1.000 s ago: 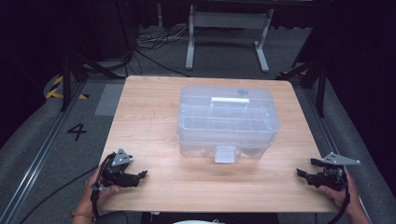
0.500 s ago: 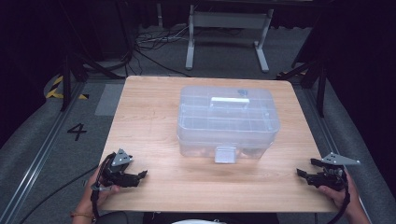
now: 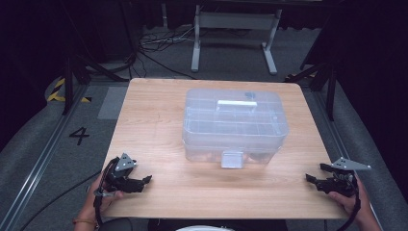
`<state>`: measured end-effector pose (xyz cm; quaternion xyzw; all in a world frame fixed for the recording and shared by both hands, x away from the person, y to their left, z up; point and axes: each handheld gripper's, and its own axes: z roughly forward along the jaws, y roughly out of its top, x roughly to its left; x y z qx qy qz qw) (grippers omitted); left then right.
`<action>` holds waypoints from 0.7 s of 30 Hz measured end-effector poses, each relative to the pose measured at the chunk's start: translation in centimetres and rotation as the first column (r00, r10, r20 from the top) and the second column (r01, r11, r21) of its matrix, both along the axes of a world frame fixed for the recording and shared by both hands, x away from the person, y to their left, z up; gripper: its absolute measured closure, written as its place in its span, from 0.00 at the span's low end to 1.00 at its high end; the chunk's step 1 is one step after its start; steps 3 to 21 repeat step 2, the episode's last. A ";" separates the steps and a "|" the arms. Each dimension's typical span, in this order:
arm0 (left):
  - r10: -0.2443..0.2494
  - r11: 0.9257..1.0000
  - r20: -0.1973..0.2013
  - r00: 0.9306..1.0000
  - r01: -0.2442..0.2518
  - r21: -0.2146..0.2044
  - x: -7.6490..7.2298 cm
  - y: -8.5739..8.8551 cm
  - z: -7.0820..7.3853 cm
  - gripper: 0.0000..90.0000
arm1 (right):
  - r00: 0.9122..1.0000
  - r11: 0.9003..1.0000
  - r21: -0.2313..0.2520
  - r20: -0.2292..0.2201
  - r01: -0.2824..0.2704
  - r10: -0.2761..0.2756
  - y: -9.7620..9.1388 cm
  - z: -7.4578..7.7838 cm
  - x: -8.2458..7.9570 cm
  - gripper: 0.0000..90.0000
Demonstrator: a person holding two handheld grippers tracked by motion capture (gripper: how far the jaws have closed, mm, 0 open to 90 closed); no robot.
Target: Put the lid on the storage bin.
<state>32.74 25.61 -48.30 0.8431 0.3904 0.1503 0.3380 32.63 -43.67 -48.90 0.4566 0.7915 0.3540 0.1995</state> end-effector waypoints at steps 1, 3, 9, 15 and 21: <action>0.003 1.000 0.001 1.000 -0.003 0.000 0.0 0.0 0.0 0.17 | 1.000 1.000 -0.001 0.001 0.000 0.000 0.0 0.0 0.0 0.21; 0.003 1.000 0.001 1.000 -0.003 0.000 0.0 0.0 0.0 0.17 | 1.000 1.000 -0.001 0.000 0.000 0.000 0.0 0.0 0.0 0.21; 0.003 1.000 0.001 1.000 -0.003 0.000 0.0 0.0 0.0 0.17 | 1.000 1.000 -0.001 0.000 0.000 0.000 0.0 0.0 0.0 0.21; 0.003 1.000 0.001 1.000 -0.003 0.000 0.0 0.0 0.0 0.17 | 1.000 1.000 -0.001 0.000 0.000 0.000 0.0 0.0 0.0 0.21; 0.003 1.000 0.001 1.000 -0.003 0.000 0.0 0.0 0.0 0.17 | 1.000 1.000 -0.001 0.000 0.000 0.000 0.0 0.0 0.0 0.21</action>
